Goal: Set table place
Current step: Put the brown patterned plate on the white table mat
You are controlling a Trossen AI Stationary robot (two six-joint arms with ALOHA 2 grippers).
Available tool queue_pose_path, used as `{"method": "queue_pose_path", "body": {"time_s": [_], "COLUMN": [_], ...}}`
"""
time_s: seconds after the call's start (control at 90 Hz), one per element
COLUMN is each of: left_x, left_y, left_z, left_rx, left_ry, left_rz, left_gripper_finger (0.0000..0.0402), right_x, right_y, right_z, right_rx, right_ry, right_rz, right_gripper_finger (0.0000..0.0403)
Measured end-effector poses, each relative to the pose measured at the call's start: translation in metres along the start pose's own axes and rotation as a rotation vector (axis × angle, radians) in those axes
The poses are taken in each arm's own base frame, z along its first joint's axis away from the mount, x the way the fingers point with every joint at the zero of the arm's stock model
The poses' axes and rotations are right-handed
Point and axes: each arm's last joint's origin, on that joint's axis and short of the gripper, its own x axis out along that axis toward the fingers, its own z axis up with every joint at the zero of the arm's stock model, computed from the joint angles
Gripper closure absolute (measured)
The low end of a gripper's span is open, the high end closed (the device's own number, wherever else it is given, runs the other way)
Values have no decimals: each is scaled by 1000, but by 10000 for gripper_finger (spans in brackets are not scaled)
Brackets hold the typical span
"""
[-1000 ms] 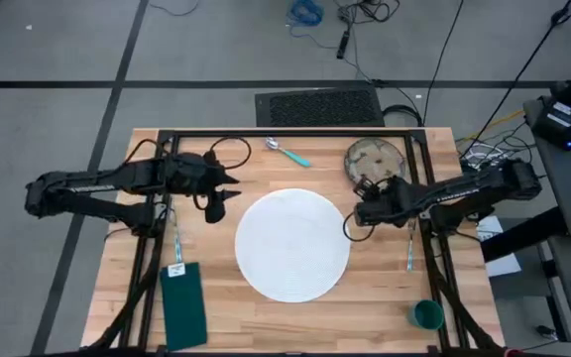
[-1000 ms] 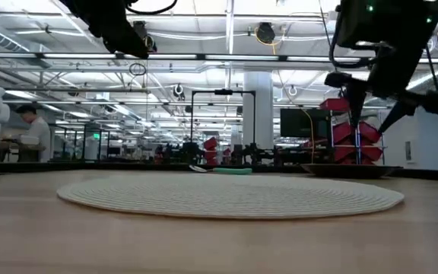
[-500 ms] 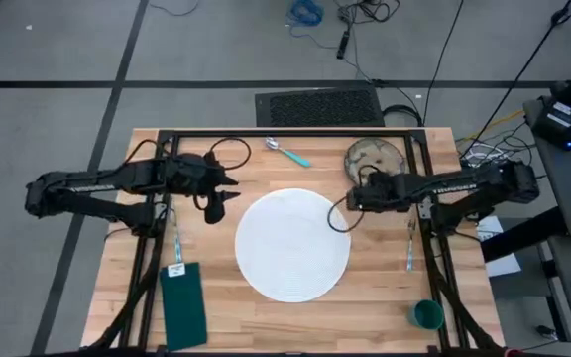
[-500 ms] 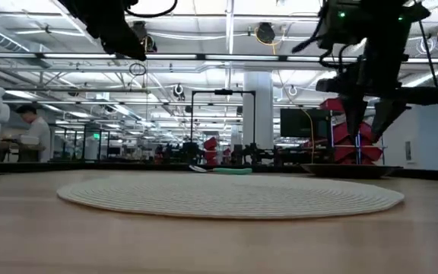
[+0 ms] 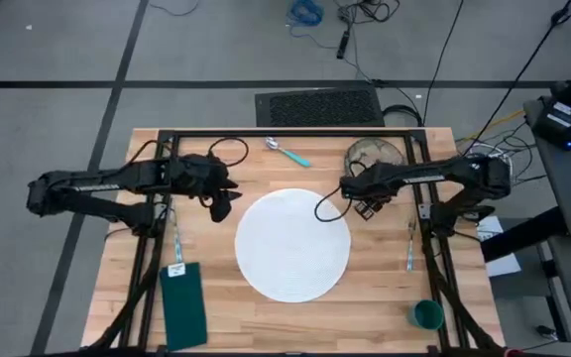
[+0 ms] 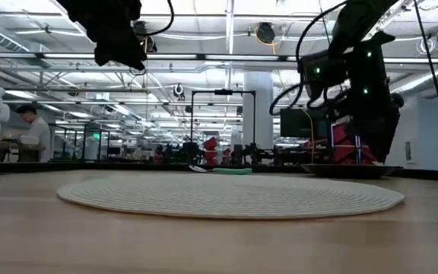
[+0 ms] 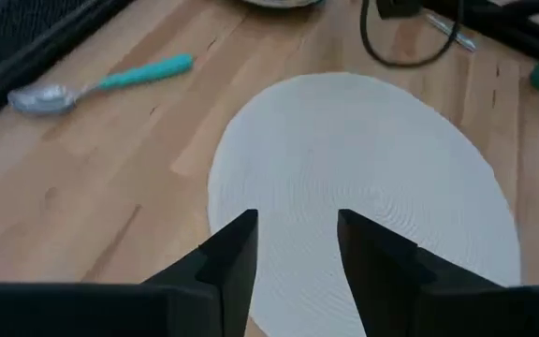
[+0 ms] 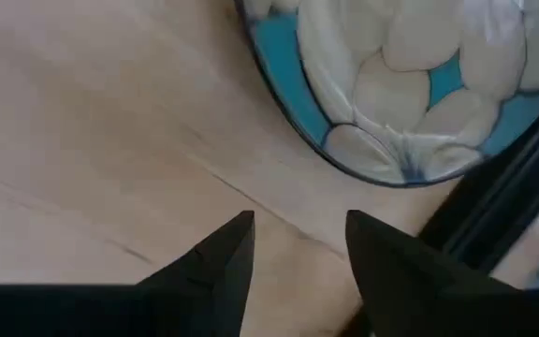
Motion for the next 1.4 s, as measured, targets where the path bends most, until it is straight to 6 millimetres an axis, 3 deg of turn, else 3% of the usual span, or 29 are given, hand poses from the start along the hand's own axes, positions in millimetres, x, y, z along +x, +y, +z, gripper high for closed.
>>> {"method": "queue_pose_path", "body": {"time_s": [0.278,0.633,0.878,1.133,1.256,1.4], "left_x": [20,44,47,47,47,47], "left_y": [0,-1,-1,-1,-1,-1], "left_z": [-2,-6,-7,-7,-7,-7], "left_rx": [-131,-131,-131,-130,-130,-130], "left_ry": [71,169,181,182,182,183], "left_rz": [31,36,38,38,38,38], "left_gripper_finger": [268,268,268,268,268,268], "right_x": [17,32,39,42,45,48], "right_y": [18,27,28,22,16,10], "right_z": [10,21,25,36,40,44], "right_rx": [-232,-352,-371,-366,-353,-344], "right_ry": [-35,-69,-110,-142,-132,-118], "right_rz": [-115,-213,-353,-346,-341,-335], "right_gripper_finger": [246,246,246,247,271,336]}}
